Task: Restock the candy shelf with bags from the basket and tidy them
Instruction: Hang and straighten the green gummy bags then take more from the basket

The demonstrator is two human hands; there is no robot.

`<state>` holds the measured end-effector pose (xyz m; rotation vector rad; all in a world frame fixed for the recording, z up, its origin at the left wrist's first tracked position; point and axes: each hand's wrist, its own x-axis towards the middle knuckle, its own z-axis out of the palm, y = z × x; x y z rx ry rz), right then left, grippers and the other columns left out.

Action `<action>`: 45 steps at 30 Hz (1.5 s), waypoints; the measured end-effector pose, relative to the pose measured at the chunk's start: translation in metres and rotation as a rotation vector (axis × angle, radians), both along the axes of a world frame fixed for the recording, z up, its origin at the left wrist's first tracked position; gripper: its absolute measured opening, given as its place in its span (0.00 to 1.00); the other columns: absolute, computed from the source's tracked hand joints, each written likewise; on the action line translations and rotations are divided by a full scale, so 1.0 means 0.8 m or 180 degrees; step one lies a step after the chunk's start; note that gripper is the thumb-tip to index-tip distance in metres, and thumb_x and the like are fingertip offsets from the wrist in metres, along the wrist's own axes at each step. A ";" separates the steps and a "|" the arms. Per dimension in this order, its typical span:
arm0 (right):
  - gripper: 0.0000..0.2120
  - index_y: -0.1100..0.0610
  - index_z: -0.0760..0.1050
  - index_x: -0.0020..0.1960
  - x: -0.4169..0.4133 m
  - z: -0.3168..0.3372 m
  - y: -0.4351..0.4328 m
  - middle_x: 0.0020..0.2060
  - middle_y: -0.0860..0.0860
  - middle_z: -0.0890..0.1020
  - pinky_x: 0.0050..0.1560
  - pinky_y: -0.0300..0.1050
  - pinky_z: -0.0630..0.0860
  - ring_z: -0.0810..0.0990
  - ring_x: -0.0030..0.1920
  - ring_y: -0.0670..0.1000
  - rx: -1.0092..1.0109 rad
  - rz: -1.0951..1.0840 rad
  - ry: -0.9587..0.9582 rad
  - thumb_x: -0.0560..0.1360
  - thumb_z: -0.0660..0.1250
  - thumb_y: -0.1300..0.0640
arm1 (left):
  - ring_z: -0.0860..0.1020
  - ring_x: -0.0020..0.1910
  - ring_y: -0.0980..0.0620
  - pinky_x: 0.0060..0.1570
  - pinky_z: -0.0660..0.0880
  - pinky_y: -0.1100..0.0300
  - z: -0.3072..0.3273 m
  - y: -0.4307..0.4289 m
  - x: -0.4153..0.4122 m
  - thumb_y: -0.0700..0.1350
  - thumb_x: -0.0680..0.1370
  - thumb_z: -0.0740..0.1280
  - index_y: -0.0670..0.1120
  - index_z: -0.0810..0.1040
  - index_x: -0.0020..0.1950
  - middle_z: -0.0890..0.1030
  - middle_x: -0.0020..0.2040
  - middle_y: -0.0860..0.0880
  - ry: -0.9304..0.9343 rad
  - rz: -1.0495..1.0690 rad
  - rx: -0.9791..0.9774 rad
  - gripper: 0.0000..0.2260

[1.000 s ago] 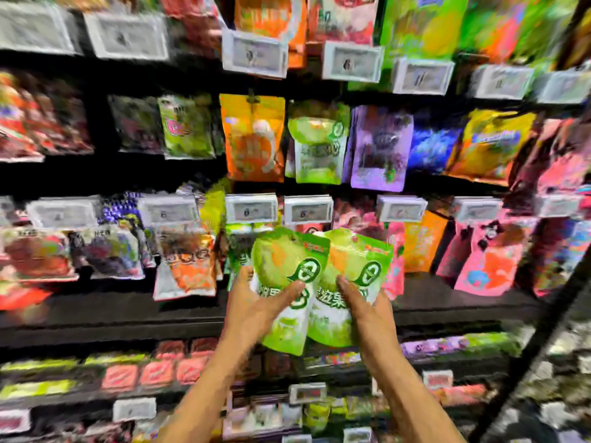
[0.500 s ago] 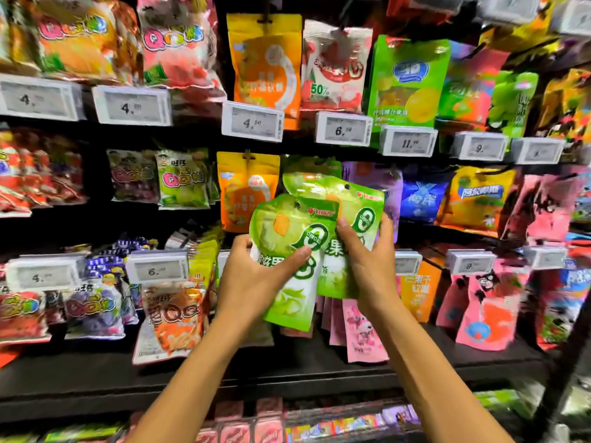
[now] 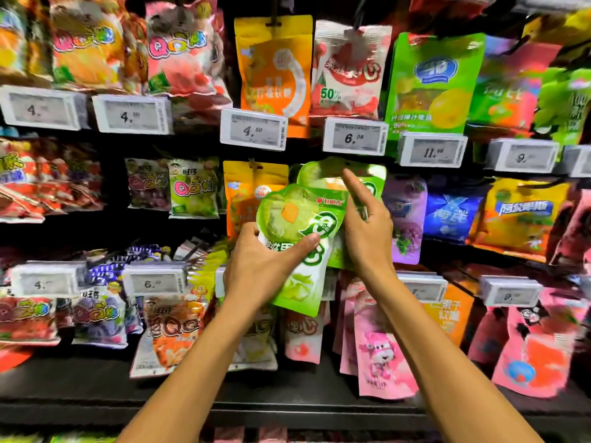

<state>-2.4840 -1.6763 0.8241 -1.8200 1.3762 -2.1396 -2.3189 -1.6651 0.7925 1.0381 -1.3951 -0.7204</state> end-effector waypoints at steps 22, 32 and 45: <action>0.23 0.49 0.68 0.73 0.004 0.006 -0.012 0.71 0.49 0.72 0.73 0.50 0.65 0.69 0.72 0.50 0.0450 -0.0360 -0.0128 0.78 0.62 0.49 | 0.81 0.50 0.51 0.52 0.80 0.48 0.007 -0.002 0.004 0.73 0.51 0.72 0.55 0.72 0.49 0.81 0.50 0.56 -0.0110 0.0108 -0.0010 0.35; 0.19 0.43 0.70 0.69 0.003 0.015 -0.012 0.65 0.53 0.75 0.64 0.54 0.70 0.73 0.66 0.58 0.0762 -0.0863 0.0210 0.79 0.61 0.46 | 0.81 0.49 0.51 0.51 0.80 0.48 0.006 -0.003 -0.006 0.72 0.52 0.73 0.54 0.72 0.52 0.81 0.50 0.55 -0.0121 0.0121 -0.0034 0.36; 0.17 0.52 0.74 0.65 -0.005 0.003 -0.054 0.56 0.59 0.79 0.49 0.51 0.68 0.77 0.54 0.65 0.1301 -0.0903 0.0206 0.78 0.59 0.52 | 0.82 0.48 0.52 0.51 0.80 0.47 0.009 -0.008 -0.019 0.73 0.50 0.72 0.54 0.72 0.48 0.82 0.49 0.56 -0.0076 0.0085 -0.0047 0.35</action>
